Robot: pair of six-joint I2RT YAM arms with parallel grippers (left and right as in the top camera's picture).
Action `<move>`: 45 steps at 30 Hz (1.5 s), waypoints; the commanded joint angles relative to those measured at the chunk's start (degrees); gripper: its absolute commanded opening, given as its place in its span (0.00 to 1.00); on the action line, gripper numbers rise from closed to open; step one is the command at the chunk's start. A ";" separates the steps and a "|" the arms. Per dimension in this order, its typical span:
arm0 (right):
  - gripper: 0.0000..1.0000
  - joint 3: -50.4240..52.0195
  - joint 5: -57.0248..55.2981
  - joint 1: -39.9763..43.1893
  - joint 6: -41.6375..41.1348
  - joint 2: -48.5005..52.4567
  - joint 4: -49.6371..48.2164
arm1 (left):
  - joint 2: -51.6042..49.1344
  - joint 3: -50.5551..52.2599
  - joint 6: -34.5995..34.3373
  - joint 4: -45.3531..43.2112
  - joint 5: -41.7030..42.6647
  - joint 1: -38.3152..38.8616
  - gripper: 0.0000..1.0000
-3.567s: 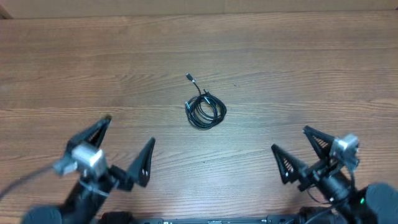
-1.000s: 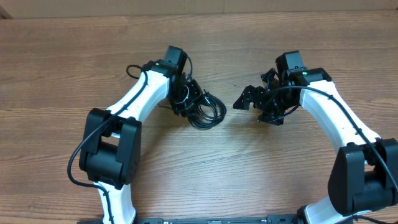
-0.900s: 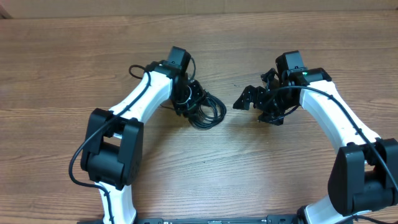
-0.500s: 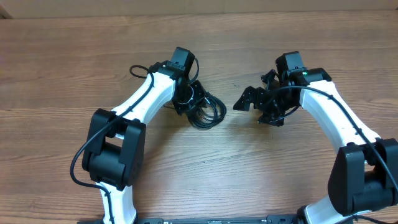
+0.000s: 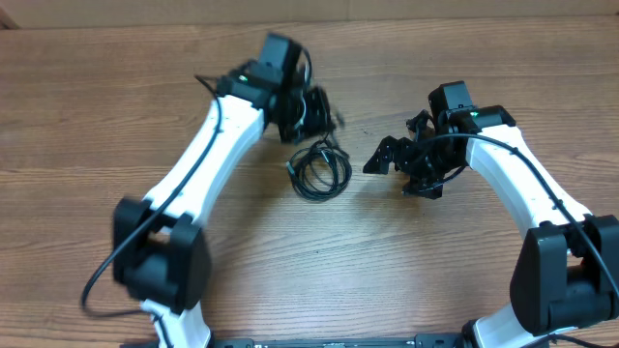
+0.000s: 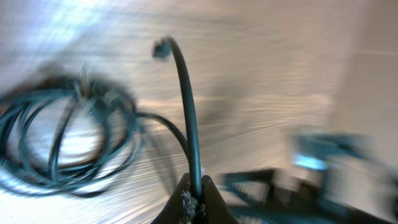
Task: Untangle cables
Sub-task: 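Grasp the black cable coil with the left gripper, then lift the cable upward with the left gripper, letting loops hang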
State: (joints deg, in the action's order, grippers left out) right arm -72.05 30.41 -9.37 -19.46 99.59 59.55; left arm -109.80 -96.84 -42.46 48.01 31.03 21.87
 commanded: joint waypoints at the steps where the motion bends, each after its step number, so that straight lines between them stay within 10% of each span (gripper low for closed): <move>1: 0.97 -1.03 -0.33 0.09 -0.07 -0.07 -0.11 | 9.40 -5.62 -1.49 -0.61 -2.80 1.22 0.04; 16: 0.97 -1.03 -0.37 0.09 -0.02 -0.07 1.64 | 21.88 -5.66 -6.38 -19.56 1.77 0.85 0.04; 24: 0.97 -1.03 -0.37 0.09 -0.04 -0.07 1.55 | 19.10 -5.62 -6.54 8.00 -35.15 2.86 0.04; 29: 0.97 -1.03 -0.35 0.09 -0.07 -0.07 0.74 | 17.14 -5.66 -7.50 7.80 -21.33 2.49 0.04; 35: 0.97 -1.03 -0.39 0.09 -0.02 -0.07 2.14 | 19.43 -7.23 -11.30 -18.82 10.01 -0.33 0.04; 45: 0.98 -1.03 -0.46 0.09 1.90 -0.07 2.86 | 22.99 -19.78 -10.29 -30.69 -2.19 -1.40 0.04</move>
State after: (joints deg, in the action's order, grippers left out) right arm -72.07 30.39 -9.37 -18.59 99.59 62.72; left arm -89.86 -110.89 -53.04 18.41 32.67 20.84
